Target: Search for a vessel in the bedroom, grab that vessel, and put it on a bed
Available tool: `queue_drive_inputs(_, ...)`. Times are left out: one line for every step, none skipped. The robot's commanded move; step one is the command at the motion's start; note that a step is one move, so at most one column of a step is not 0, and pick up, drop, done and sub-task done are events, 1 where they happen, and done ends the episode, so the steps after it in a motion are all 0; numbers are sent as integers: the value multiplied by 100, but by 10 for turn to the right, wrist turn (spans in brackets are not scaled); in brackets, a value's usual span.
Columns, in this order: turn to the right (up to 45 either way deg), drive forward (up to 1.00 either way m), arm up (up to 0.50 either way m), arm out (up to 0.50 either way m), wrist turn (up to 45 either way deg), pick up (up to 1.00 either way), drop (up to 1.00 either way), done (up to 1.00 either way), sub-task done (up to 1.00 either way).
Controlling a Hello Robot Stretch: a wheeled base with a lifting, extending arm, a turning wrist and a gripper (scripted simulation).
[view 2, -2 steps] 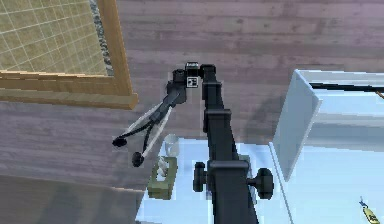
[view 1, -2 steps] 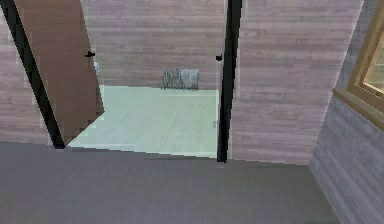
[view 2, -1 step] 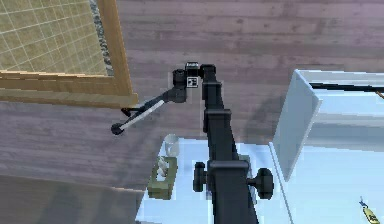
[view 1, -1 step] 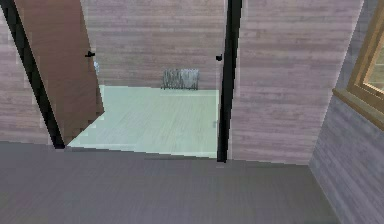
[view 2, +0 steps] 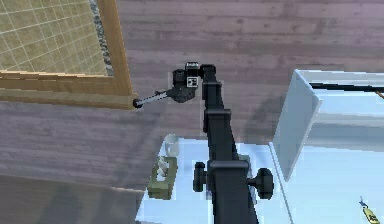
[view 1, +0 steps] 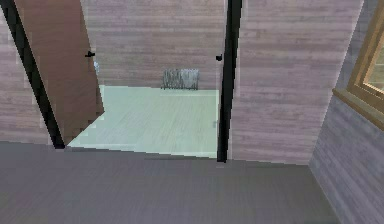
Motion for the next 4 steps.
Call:
queue_drive_inputs(0,0,0,0,210,0,0,0,0)
queue_drive_inputs(0,0,-30,0,0,0,0,0,0)
queue_drive_inputs(0,0,0,0,0,100,0,0,0)
queue_drive_inputs(0,0,10,0,0,0,0,0,0)
